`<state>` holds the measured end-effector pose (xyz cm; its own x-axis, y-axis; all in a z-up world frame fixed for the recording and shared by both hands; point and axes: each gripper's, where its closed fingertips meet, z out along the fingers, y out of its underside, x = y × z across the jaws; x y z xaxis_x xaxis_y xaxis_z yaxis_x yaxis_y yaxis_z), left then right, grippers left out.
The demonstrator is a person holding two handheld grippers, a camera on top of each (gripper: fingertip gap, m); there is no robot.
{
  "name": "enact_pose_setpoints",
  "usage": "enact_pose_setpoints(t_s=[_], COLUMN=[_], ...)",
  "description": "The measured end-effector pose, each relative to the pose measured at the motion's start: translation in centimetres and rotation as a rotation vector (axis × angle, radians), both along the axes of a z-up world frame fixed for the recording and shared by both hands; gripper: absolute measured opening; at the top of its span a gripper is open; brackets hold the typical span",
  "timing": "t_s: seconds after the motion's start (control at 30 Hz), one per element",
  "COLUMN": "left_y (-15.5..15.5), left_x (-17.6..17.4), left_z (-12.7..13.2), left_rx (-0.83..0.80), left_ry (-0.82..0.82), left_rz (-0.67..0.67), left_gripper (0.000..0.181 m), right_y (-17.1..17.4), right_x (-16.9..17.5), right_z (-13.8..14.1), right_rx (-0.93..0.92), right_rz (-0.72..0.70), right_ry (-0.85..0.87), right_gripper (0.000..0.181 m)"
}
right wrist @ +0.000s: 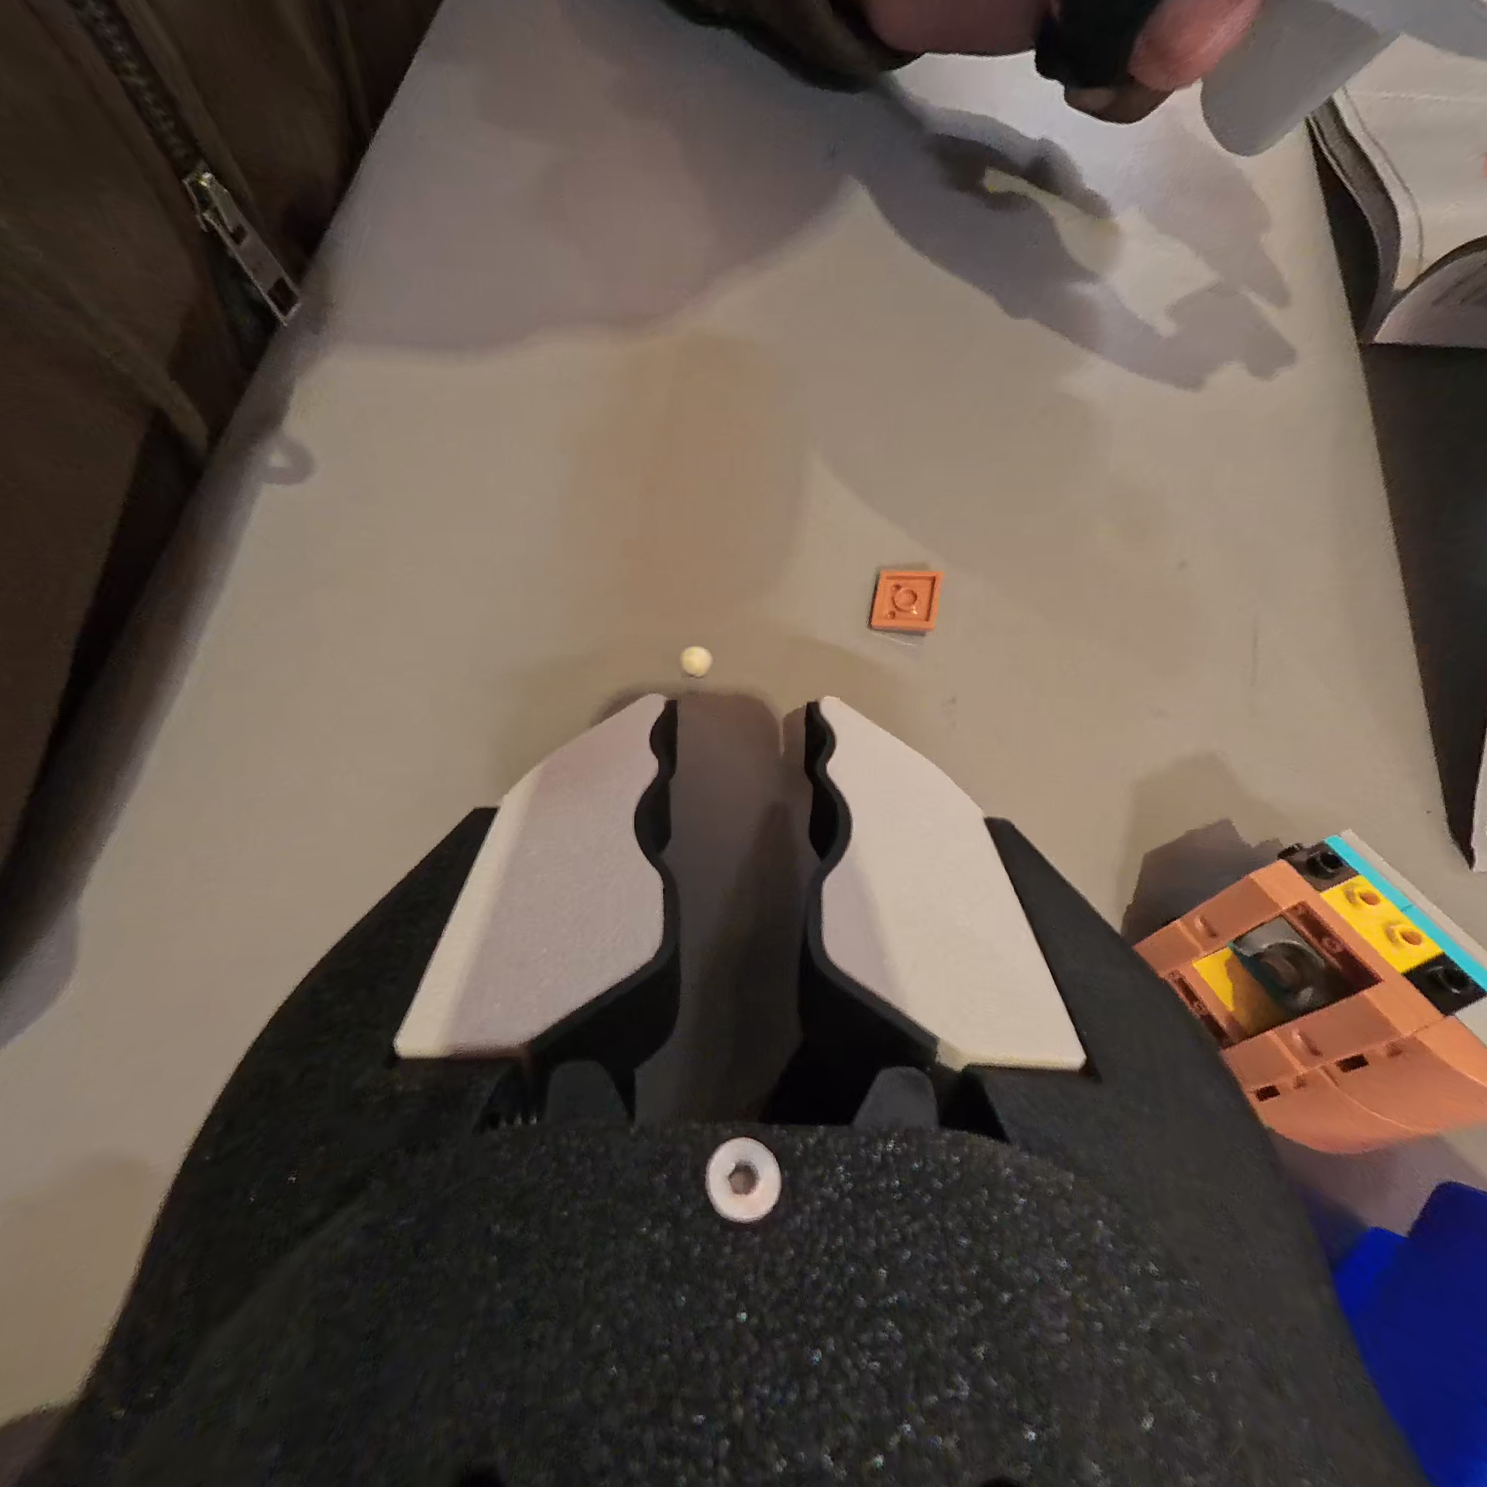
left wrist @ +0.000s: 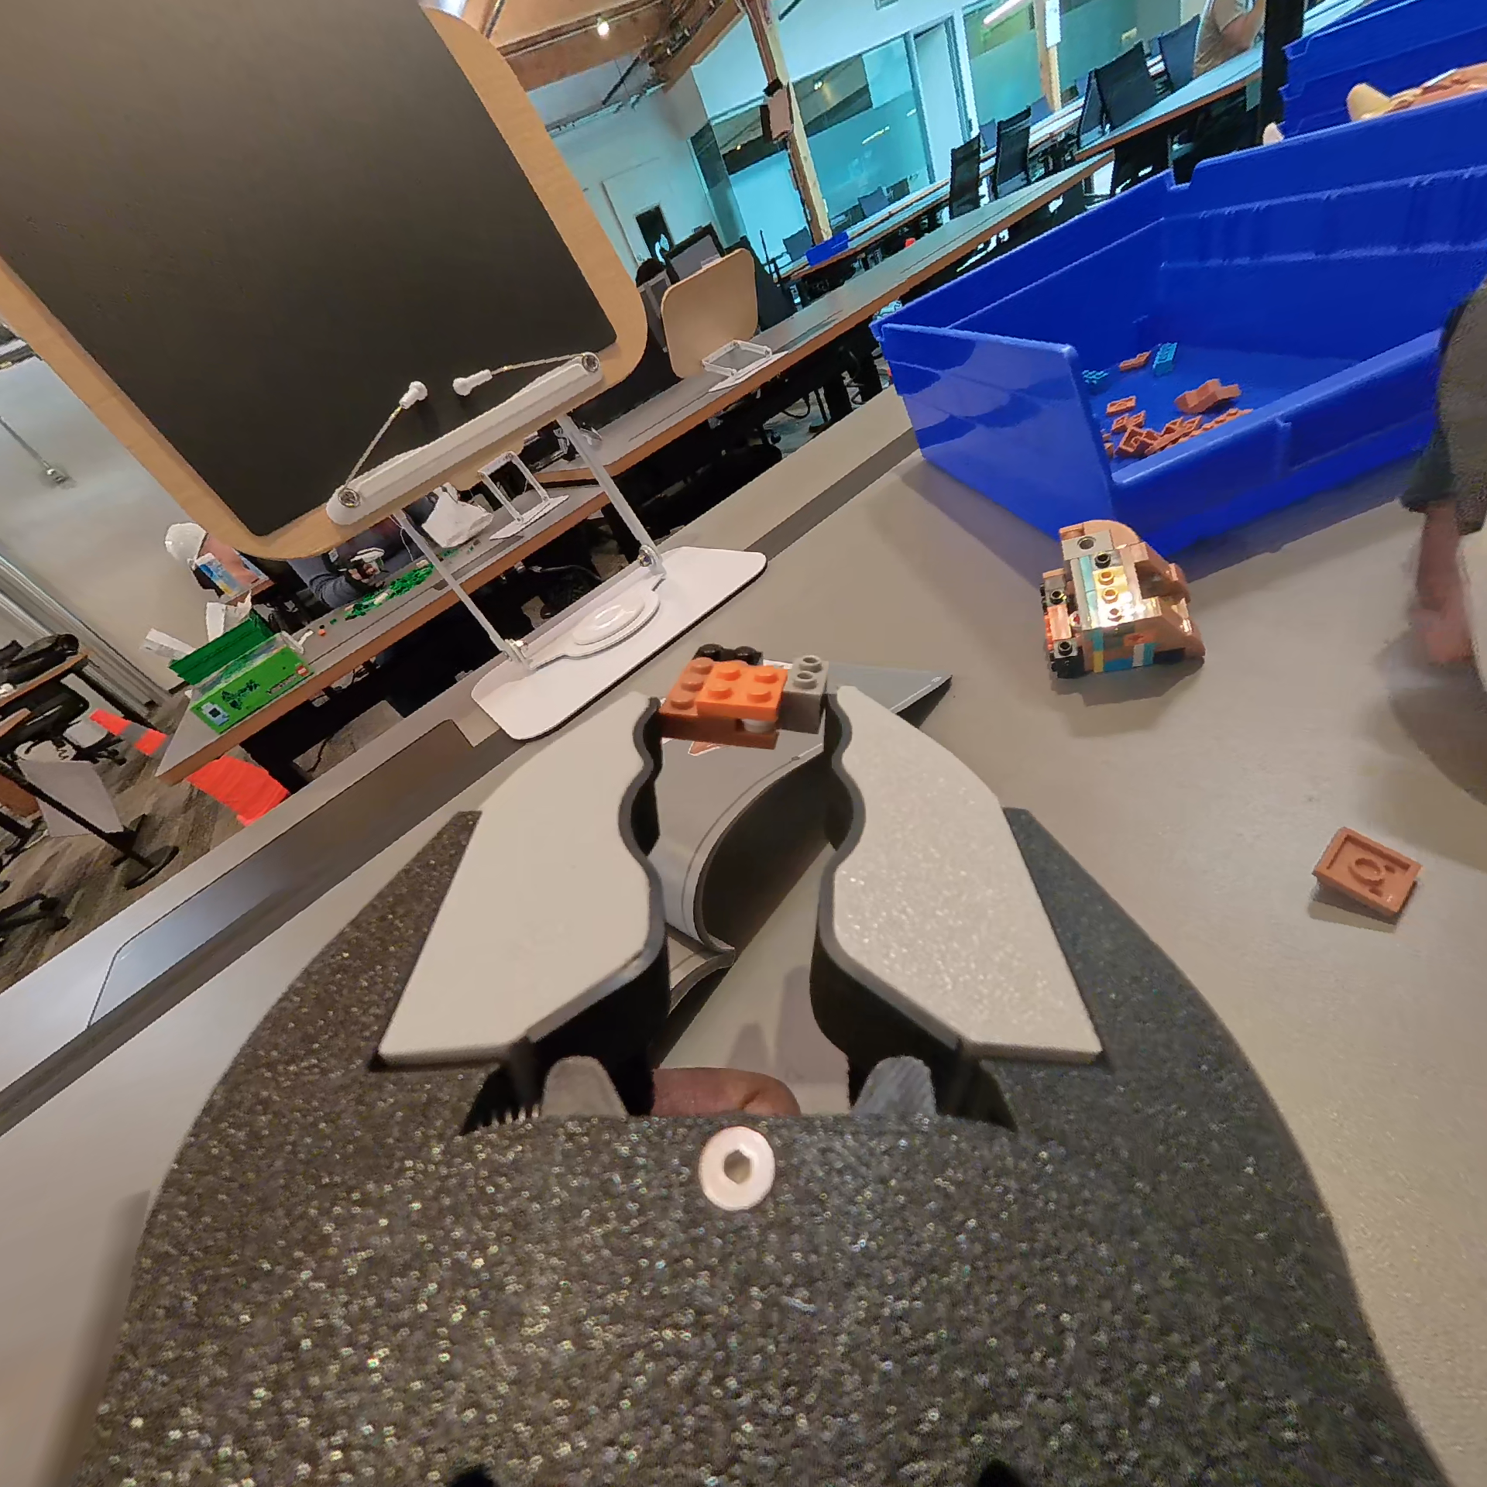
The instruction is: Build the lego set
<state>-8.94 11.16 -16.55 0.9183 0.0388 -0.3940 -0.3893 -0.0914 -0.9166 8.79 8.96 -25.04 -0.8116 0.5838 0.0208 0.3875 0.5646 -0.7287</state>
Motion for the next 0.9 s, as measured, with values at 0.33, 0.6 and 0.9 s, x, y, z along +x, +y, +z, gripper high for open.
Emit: enact_pose_setpoints(t_s=[0.33,0.6,0.9], left_y=[0.2,0.1,-0.7], left_x=[0.7,2.8,5.8], left_z=[-0.5,-0.6,0.3], left_rx=[-0.025,-0.025,0.008], left_ry=[-0.002,-0.014,-0.225], left_rz=[-0.042,-0.158,-0.415], left_gripper=[0.039,0.039,0.038], right_y=[-1.5,-1.0,-1.4], right_x=[0.2,-0.4,-0.8], right_z=[-0.4,-0.5,-1.3], right_rx=[0.018,0.034,0.072], right_rz=[0.042,-0.003,-0.032], right_ry=[-0.009,0.000,-0.040], right_gripper=[0.021,0.013,0.008])
